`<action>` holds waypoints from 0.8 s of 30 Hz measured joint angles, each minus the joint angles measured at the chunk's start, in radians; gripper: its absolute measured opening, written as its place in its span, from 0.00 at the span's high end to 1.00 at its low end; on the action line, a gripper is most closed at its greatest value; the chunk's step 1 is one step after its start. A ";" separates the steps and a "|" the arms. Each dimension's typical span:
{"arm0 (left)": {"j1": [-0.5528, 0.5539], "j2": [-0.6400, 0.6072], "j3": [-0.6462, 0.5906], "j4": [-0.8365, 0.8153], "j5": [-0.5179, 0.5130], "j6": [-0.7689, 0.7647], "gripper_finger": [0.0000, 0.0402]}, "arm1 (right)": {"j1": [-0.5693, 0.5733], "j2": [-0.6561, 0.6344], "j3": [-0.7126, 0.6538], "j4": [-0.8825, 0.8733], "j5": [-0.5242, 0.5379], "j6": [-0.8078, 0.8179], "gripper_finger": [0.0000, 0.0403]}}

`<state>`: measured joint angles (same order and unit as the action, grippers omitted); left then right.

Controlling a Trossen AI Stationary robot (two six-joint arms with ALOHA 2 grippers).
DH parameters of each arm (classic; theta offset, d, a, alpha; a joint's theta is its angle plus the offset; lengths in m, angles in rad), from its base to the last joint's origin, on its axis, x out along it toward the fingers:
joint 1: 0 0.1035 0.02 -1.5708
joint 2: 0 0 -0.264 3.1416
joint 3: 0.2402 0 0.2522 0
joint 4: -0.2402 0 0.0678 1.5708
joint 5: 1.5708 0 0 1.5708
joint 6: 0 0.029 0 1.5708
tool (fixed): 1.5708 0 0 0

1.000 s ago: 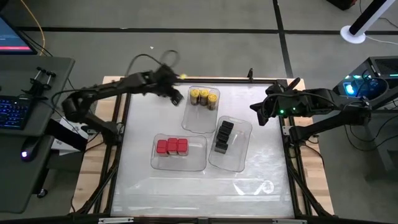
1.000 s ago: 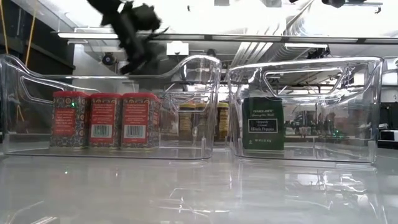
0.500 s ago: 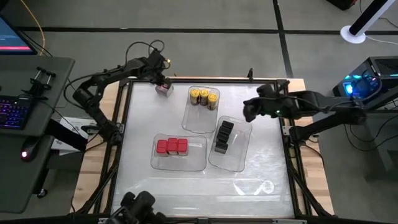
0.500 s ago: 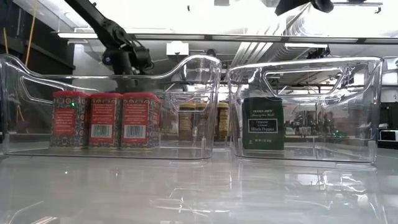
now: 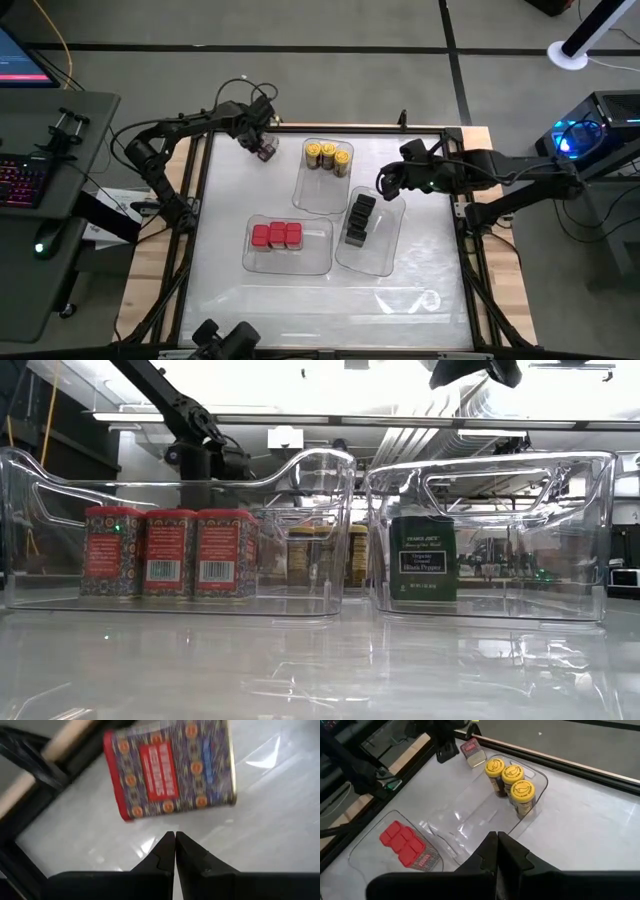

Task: Sort spices by type
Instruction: Put the red seasoning can into the left transparent bin

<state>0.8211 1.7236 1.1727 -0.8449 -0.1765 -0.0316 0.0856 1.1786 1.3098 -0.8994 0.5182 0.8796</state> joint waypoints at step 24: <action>0.035 -0.070 -0.108 0.303 -0.049 -0.123 1.00 | 0.000 0.000 0.000 0.004 -0.026 -0.041 1.00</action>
<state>0.8563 1.6534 1.0649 -0.5419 -0.2255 -0.1547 0.0860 1.1786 1.3098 -0.8957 0.4919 0.8388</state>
